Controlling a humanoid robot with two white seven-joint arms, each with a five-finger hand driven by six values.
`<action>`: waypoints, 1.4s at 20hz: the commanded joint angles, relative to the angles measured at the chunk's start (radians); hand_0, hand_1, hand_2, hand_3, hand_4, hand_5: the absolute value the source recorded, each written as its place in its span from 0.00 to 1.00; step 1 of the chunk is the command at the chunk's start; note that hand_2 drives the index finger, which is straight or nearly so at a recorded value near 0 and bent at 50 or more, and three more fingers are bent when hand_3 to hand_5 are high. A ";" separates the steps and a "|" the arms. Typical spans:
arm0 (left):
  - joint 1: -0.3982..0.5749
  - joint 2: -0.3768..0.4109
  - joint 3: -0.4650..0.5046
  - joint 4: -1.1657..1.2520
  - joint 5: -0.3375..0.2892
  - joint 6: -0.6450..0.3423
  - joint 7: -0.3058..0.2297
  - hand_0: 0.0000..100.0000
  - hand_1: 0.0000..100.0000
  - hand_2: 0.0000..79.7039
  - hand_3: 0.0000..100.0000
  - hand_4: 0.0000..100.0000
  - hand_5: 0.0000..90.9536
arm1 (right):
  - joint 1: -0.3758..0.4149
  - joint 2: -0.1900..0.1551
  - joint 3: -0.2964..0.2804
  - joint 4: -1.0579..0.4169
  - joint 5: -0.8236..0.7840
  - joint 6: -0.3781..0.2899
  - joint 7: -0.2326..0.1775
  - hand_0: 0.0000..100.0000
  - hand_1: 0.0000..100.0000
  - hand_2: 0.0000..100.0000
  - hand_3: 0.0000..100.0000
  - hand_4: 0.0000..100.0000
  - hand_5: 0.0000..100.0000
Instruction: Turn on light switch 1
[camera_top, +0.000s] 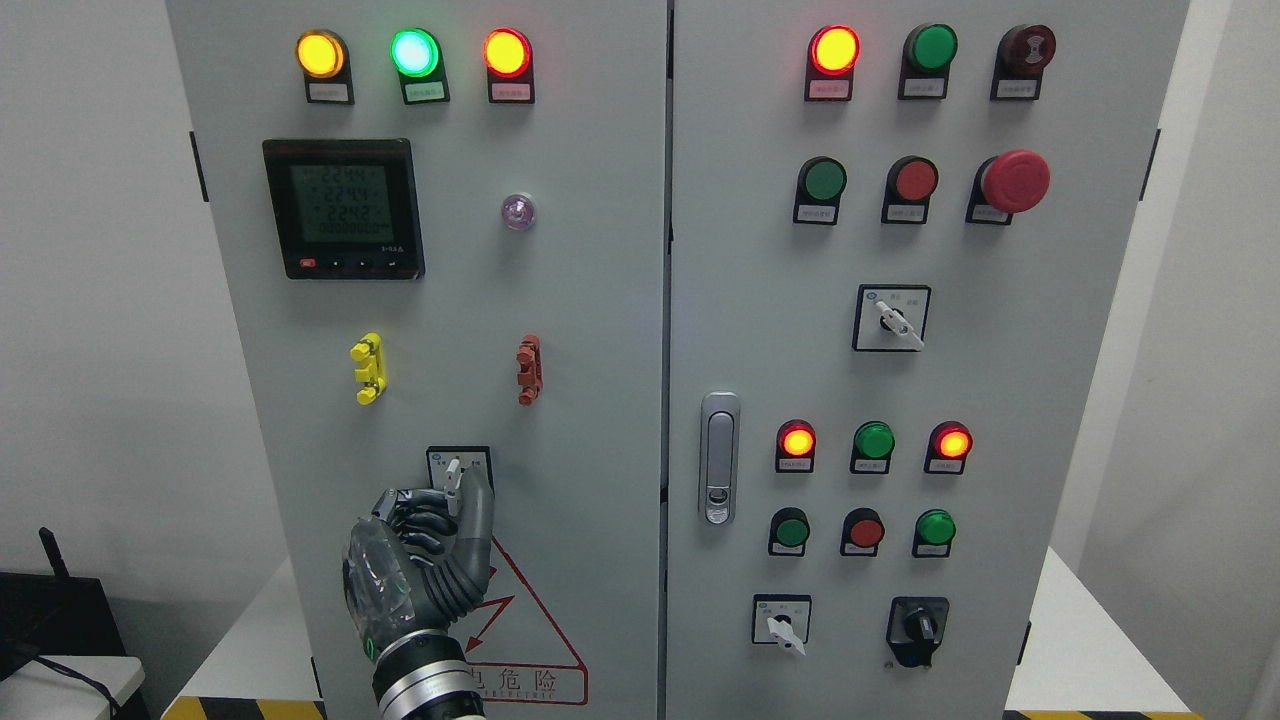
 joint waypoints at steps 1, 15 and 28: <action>-0.002 -0.001 -0.001 0.002 0.000 -0.005 -0.001 0.24 0.40 0.70 0.80 0.83 0.82 | 0.000 0.000 0.000 -0.001 -0.017 0.000 0.000 0.12 0.39 0.00 0.00 0.00 0.00; -0.005 -0.001 -0.001 0.005 0.000 -0.003 -0.001 0.29 0.40 0.73 0.81 0.83 0.82 | 0.000 0.000 0.000 0.001 -0.018 0.000 0.000 0.12 0.39 0.00 0.00 0.00 0.00; -0.005 -0.001 -0.001 0.005 0.000 -0.003 -0.001 0.42 0.36 0.74 0.81 0.84 0.83 | 0.000 0.000 0.000 0.001 -0.018 0.000 0.001 0.12 0.39 0.00 0.00 0.00 0.00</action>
